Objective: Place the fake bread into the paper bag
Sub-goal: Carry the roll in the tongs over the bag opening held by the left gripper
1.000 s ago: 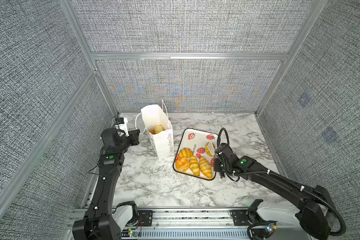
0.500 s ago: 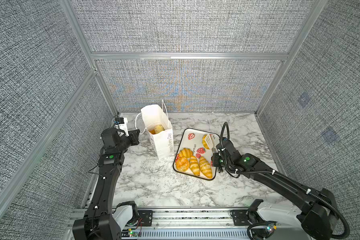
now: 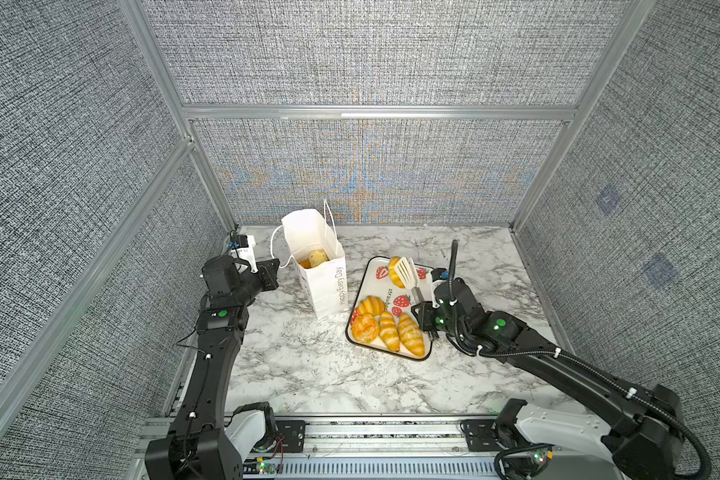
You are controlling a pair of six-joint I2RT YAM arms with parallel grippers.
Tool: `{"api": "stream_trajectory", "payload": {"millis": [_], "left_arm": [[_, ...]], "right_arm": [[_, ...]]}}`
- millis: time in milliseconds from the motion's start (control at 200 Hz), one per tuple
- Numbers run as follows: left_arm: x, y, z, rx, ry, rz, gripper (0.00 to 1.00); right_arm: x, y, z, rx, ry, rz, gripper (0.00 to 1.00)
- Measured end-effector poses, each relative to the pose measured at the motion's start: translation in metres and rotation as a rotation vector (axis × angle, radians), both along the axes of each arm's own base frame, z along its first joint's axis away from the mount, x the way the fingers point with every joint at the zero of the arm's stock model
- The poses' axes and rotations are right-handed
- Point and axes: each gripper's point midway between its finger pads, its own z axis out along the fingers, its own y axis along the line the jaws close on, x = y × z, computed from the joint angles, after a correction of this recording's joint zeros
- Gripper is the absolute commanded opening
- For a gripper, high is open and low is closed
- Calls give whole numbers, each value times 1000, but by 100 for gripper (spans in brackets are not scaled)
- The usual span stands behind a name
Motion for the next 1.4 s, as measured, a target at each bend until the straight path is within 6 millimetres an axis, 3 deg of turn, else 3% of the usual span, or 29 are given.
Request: {"api": "stream_trajectory", "payload": {"millis": [155, 310, 675, 1401], "left_arm": [[0, 0, -1, 0, 2, 0, 0], [0, 0, -1, 0, 1, 0, 0], [0, 0, -1, 0, 0, 0, 0], [0, 0, -1, 0, 0, 0, 0]], "right_arm": [[-3, 11, 12, 18, -41, 40, 24], [-2, 26, 40, 64, -114, 78, 24], [-2, 55, 71, 96, -202, 156, 24], [9, 117, 111, 141, -294, 276, 25]]}}
